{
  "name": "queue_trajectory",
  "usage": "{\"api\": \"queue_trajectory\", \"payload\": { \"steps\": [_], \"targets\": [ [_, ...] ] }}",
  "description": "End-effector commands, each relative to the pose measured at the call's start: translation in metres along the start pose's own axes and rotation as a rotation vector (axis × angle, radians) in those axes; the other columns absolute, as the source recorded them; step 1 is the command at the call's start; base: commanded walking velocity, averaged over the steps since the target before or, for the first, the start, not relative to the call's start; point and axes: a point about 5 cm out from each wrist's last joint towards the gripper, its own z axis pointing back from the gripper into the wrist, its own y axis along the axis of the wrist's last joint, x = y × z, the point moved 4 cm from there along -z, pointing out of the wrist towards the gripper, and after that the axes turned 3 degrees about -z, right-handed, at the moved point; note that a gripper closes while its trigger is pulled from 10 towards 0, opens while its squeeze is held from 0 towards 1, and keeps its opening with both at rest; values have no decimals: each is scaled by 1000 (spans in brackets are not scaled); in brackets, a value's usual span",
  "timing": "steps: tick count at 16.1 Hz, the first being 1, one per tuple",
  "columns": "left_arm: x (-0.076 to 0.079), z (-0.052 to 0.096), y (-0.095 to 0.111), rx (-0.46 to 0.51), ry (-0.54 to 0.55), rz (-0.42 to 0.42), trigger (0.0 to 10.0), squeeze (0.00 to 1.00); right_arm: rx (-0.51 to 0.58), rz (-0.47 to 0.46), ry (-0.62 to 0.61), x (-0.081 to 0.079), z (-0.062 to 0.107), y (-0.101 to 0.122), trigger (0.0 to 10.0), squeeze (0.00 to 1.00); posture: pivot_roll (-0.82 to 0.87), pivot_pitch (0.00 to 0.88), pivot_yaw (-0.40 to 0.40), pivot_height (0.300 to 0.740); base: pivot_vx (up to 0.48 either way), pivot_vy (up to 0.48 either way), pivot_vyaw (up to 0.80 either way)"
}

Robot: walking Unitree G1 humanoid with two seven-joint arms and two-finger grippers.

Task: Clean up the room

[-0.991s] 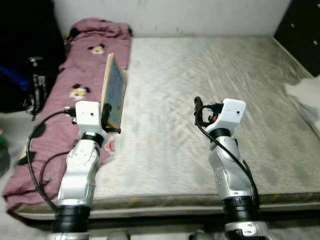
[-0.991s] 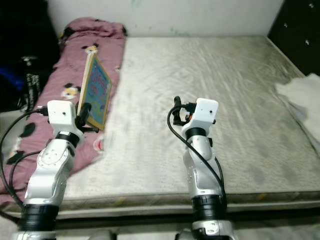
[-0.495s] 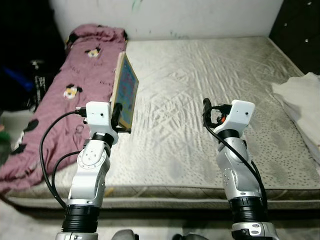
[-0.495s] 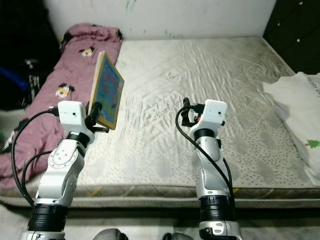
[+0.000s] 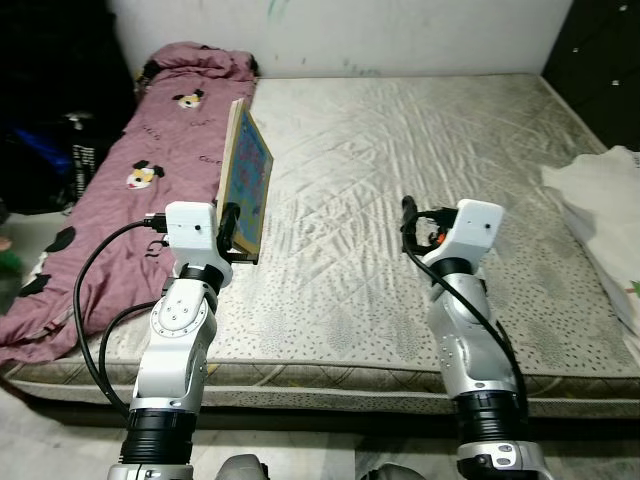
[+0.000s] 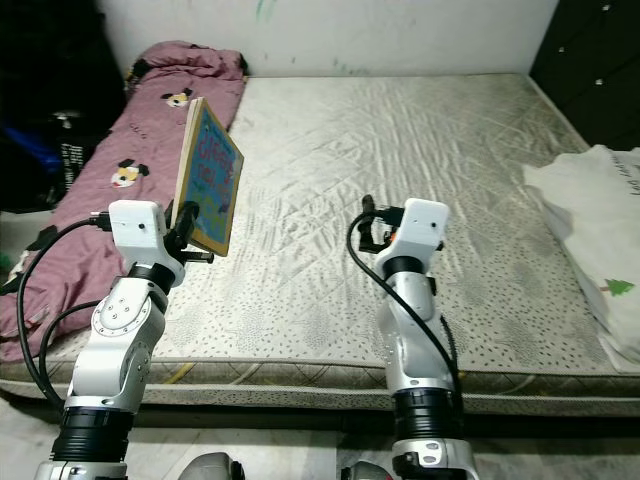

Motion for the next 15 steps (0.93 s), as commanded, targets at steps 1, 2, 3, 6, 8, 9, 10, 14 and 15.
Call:
{"api": "queue_trajectory", "payload": {
  "steps": [1,2,3,6,8,9,10,14,15],
  "targets": [
    [-4,-3,14,52,12,-7,10000,0,11,8,12,-4,-2,3,10000,0,34,0,38,740,0,-315,0],
    [-4,-3,13,51,12,-7,10000,0,10,10,14,-5,-3,3,10000,0,35,0,37,740,0,-341,0],
    [-4,-4,13,51,12,-5,10000,0,8,14,19,-6,-3,3,10000,0,36,0,35,740,0,-345,0],
    [-4,-4,14,52,13,-3,10000,0,7,16,24,-7,-3,2,10000,0,36,0,35,740,0,-342,0],
    [-4,-4,14,53,13,-3,10000,0,6,18,26,-7,-3,2,10000,0,36,0,35,740,0,-343,0],
    [-4,-4,14,54,13,-2,10000,0,6,20,28,-7,-3,2,10000,0,34,0,35,740,0,-349,0],
    [-4,-4,14,54,12,-1,10000,0,6,20,28,-7,-3,2,10000,0,33,0,35,740,0,-345,0],
    [-3,-4,14,53,12,0,10000,0,5,24,29,-6,-3,2,10000,0,32,0,34,740,0,-343,0],
    [-3,-4,14,52,13,1,10000,0,5,27,31,-7,-4,2,10000,0,32,0,30,740,0,-341,0]
  ]
}}
